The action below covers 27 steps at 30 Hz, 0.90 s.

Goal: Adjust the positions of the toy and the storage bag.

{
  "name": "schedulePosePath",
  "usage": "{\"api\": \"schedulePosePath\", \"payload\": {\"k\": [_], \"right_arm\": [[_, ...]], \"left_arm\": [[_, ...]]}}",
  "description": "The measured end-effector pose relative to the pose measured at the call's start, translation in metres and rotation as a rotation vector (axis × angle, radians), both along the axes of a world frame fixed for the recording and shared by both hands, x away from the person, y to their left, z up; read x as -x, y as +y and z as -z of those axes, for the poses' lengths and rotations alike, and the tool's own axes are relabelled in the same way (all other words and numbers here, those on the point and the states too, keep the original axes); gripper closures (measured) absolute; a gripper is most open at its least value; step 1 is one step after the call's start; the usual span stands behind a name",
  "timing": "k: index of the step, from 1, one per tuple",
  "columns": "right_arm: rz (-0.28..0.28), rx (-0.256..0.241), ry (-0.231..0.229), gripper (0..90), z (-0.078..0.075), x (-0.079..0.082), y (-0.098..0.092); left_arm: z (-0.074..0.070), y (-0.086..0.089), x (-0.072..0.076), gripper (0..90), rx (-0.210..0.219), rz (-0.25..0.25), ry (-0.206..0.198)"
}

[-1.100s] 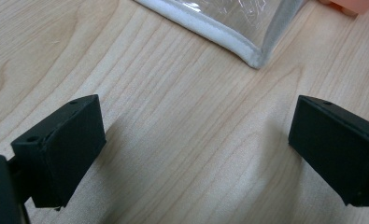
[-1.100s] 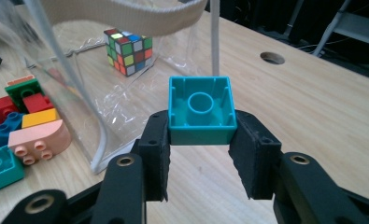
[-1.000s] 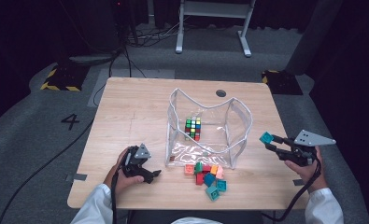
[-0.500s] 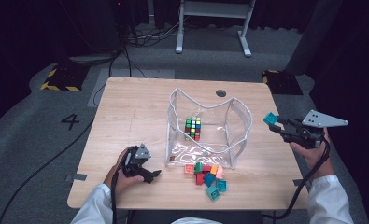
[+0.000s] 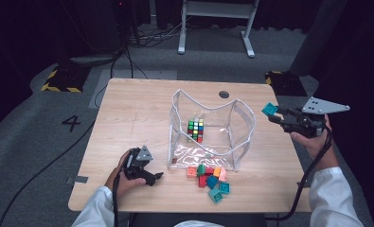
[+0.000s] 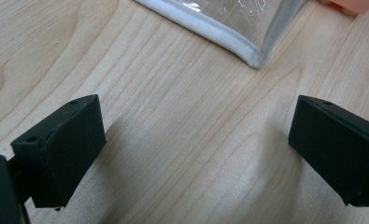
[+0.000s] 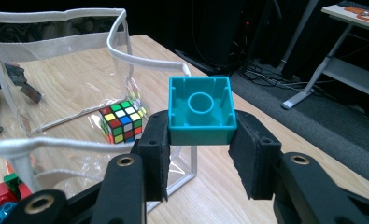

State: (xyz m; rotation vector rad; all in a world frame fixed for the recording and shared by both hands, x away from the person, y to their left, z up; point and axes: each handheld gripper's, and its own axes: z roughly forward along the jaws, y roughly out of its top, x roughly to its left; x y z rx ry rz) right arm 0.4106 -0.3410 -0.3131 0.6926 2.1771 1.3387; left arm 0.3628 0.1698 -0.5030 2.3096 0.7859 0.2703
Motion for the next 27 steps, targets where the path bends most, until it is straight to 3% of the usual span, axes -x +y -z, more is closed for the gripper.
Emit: {"api": "schedulePosePath", "payload": {"k": [13, 27], "right_arm": [[-0.052, 0.022, -0.005, 59.1, -0.016, -0.010, 0.031], [-0.141, 0.115, 0.015, 59.0, -0.019, -0.027, 0.079]], "left_arm": [[0.000, 0.000, 0.000, 3.8, 0.000, 0.000, 0.001], [0.000, 0.000, 0.000, 3.9, 0.002, 0.003, 0.004]]}}
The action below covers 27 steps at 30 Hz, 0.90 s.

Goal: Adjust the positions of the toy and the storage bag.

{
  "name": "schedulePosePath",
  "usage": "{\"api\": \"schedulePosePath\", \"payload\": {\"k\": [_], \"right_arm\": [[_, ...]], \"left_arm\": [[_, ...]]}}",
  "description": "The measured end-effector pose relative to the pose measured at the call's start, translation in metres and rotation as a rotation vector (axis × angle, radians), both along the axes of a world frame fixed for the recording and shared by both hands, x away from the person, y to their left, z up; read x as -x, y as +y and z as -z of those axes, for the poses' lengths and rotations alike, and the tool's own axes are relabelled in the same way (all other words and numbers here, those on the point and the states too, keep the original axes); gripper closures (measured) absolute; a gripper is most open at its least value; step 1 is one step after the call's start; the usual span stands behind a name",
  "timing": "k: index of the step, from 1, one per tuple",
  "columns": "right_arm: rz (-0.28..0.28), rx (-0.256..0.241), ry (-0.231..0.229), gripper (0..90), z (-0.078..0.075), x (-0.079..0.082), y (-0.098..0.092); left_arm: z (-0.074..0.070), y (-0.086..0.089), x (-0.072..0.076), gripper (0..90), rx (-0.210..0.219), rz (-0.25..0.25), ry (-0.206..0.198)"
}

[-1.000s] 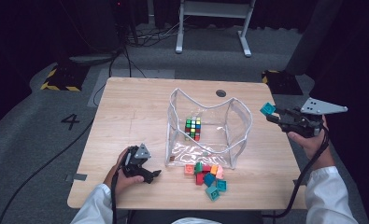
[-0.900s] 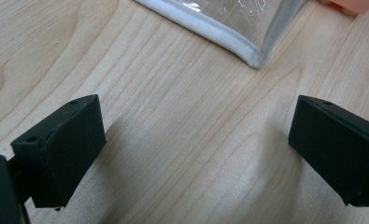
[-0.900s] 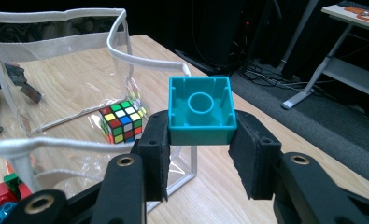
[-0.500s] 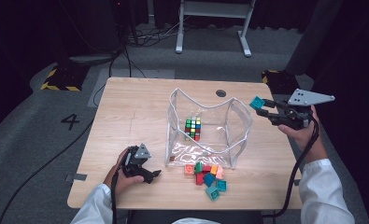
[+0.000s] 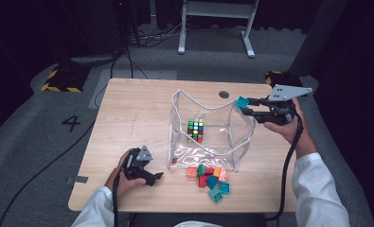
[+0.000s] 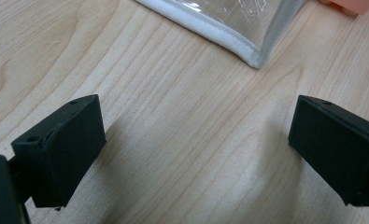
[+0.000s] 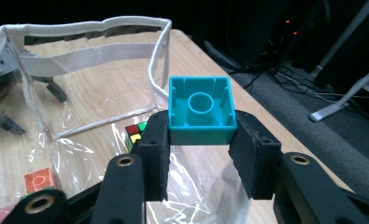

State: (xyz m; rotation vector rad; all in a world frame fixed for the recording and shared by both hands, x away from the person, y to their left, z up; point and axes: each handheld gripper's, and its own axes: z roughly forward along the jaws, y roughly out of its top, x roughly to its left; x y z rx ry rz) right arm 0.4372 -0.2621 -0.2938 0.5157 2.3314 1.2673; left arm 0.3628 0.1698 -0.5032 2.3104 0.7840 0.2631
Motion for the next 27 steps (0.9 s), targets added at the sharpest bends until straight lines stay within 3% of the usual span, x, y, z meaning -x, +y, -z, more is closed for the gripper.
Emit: {"api": "schedulePosePath", "payload": {"k": [2, 7, 15, 27], "right_arm": [[-0.027, 0.027, -0.010, 59.0, 0.001, -0.004, 0.006], [-0.072, 0.068, 0.022, 59.0, 0.005, -0.012, 0.018], [-0.088, 0.158, 0.079, 59.0, 0.017, -0.026, 0.032], [-0.145, 0.259, 0.120, 59.0, 0.020, -0.028, 0.030]], "left_arm": [[0.000, 0.000, 0.000, 3.9, 0.000, 0.001, 0.000], [0.000, 0.000, 0.000, 3.9, 0.001, 0.001, 0.000], [0.000, 0.000, 0.000, 3.8, 0.002, -0.005, 0.002], [0.000, 0.000, -0.001, 3.4, -0.003, 0.008, -0.002]]}}
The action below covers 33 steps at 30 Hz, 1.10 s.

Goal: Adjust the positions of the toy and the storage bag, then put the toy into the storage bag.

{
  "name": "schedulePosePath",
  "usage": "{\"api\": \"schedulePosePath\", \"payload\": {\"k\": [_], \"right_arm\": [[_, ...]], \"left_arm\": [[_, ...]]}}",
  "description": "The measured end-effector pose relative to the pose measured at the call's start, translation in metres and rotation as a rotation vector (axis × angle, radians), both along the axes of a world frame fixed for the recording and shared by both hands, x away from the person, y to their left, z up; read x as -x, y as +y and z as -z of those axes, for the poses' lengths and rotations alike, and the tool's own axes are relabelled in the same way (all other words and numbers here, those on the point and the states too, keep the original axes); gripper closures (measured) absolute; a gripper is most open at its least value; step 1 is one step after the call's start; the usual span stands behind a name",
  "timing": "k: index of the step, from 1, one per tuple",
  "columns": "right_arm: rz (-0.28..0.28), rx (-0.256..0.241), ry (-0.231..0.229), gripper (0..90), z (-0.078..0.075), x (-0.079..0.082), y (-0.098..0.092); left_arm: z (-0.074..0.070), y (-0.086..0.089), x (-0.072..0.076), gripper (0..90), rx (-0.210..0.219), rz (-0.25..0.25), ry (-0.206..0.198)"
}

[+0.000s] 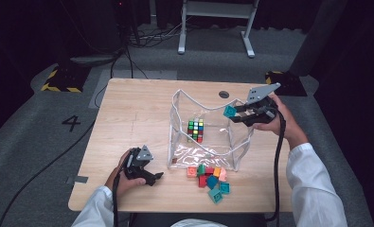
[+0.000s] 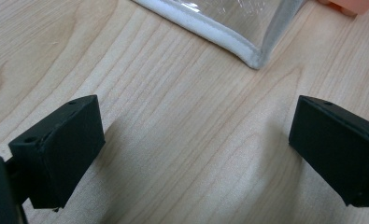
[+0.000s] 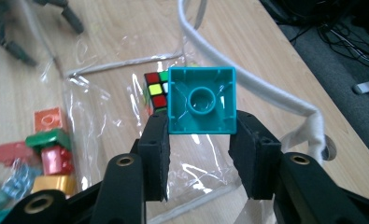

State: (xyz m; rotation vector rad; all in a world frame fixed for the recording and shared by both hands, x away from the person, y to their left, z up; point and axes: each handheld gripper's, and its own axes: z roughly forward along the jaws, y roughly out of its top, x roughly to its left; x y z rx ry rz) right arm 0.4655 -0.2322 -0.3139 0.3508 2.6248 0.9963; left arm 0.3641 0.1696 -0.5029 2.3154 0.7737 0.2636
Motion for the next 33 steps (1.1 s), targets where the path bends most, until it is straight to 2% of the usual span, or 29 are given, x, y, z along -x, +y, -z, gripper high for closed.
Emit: {"api": "schedulePosePath", "payload": {"k": [5, 7, 8, 9, 12, 15, 17, 18, 23, 24, 27, 31, 32, 33], "right_arm": [[-0.041, 0.066, 0.014, 59.0, 0.003, 0.002, 0.001], [-0.033, 0.107, 0.043, 59.0, 0.006, 0.001, 0.002], [-0.041, 0.118, 0.046, 59.0, 0.007, -0.001, 0.002], [-0.029, 0.127, 0.070, 59.0, 0.009, -0.001, 0.002], [-0.010, 0.160, 0.100, 58.9, 0.011, -0.004, 0.002], [-0.008, 0.213, 0.110, 59.0, 0.012, -0.007, 0.003], [-0.023, 0.224, 0.114, 59.0, 0.013, -0.009, 0.002], [-0.012, 0.234, 0.122, 59.0, 0.012, -0.009, 0.002], [0.002, 0.233, 0.127, 58.8, 0.012, -0.007, -0.001], [0.000, 0.229, 0.111, 58.5, 0.012, -0.007, -0.001], [0.019, 0.189, 0.117, 52.8, 0.011, -0.003, -0.003], [0.012, 0.144, 0.080, 44.8, 0.007, 0.006, -0.007], [0.006, 0.133, 0.068, 43.4, 0.006, 0.008, -0.009], [0.001, 0.110, 0.058, 42.6, 0.005, 0.010, -0.010]], "left_arm": [[0.000, 0.000, 0.000, 3.4, -0.001, -0.002, 0.000], [0.000, 0.000, 0.000, 3.5, 0.000, -0.003, 0.000], [0.000, 0.000, 0.000, 3.5, -0.001, -0.003, -0.001], [0.000, 0.000, 0.000, 3.5, -0.001, -0.003, -0.001], [0.000, 0.000, 0.000, 3.5, -0.001, -0.003, -0.001], [0.000, 0.000, 0.001, 3.5, 0.003, -0.005, 0.000], [0.000, 0.000, 0.000, 3.5, -0.001, -0.003, -0.001], [0.000, 0.000, 0.000, 3.5, 0.000, 0.000, -0.006], [0.000, 0.000, 0.000, 3.5, 0.002, -0.002, -0.006], [0.000, 0.000, 0.000, 3.5, -0.001, 0.000, -0.005], [0.000, 0.000, 0.000, 3.5, 0.000, -0.003, -0.007], [0.000, 0.000, 0.001, 3.5, -0.002, -0.010, 0.009], [0.000, 0.000, 0.000, 3.5, -0.002, 0.001, -0.009], [0.000, 0.000, 0.000, 3.5, -0.001, -0.001, -0.005]]}}
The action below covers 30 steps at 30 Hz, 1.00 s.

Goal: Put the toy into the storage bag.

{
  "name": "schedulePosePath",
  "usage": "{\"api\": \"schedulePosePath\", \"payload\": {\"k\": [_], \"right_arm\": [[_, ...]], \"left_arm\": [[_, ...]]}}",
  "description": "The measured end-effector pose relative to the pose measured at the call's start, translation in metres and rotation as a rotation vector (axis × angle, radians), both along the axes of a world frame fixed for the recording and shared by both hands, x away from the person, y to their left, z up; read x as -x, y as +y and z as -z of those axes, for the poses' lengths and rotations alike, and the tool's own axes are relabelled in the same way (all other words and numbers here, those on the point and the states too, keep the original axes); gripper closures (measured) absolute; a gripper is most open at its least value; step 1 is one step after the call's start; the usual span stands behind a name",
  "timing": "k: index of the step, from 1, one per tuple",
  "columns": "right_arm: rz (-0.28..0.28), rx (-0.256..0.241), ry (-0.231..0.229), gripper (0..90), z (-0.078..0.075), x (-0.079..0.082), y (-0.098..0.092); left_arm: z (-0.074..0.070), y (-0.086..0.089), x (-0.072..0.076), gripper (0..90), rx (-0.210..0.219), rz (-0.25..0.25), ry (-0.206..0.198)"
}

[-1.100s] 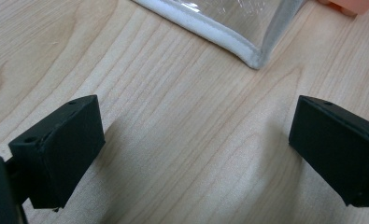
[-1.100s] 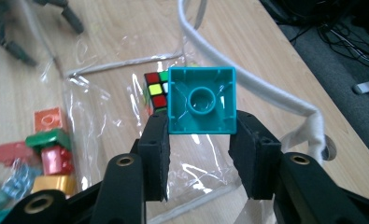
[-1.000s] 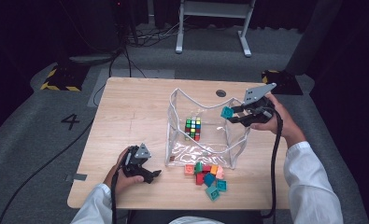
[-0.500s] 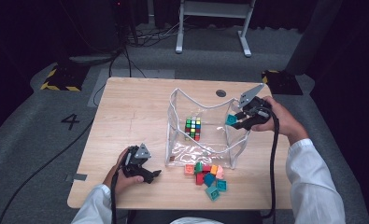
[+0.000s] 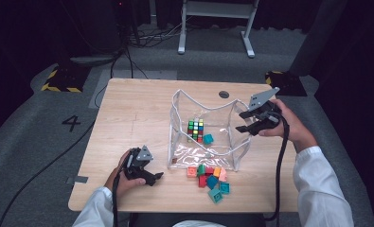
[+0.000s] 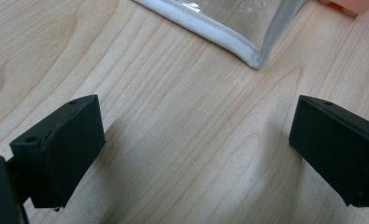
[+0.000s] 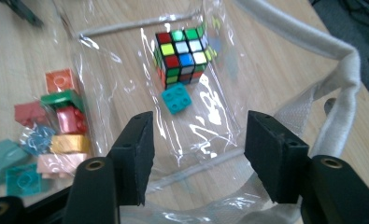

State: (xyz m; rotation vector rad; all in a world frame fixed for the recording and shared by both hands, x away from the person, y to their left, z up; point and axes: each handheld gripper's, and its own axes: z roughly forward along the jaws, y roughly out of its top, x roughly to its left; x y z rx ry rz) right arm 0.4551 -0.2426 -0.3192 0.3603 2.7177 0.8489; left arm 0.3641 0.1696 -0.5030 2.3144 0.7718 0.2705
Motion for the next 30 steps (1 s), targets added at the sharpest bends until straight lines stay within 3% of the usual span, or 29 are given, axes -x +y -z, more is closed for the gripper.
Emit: {"api": "schedulePosePath", "payload": {"k": [6, 11, 14, 19, 21, 25, 30], "right_arm": [[0.031, -0.122, -0.082, 35.3, -0.002, 0.016, -0.013], [0.104, -0.211, -0.146, 29.8, -0.003, 0.030, -0.027], [0.127, -0.258, -0.172, 28.6, -0.003, 0.040, -0.036], [0.222, -0.359, -0.221, 26.8, -0.004, 0.064, -0.061], [0.234, -0.405, -0.214, 26.8, -0.001, 0.071, -0.075], [0.273, -0.400, -0.218, 27.0, 0.012, 0.080, -0.095], [0.294, -0.404, -0.198, 27.2, 0.037, 0.088, -0.108]], "left_arm": [[0.000, 0.000, 0.001, 3.4, -0.001, -0.005, 0.006], [0.001, -0.001, 0.000, 2.8, 0.015, -0.001, 0.019], [0.001, -0.002, -0.001, 2.4, 0.014, 0.003, 0.018], [0.001, -0.002, -0.001, 2.0, 0.008, 0.001, 0.016], [0.001, -0.002, -0.001, 2.0, 0.008, 0.001, 0.016], [0.001, -0.002, -0.001, 1.9, 0.008, 0.001, 0.016], [0.001, -0.002, -0.001, 1.9, 0.008, 0.001, 0.016]]}}
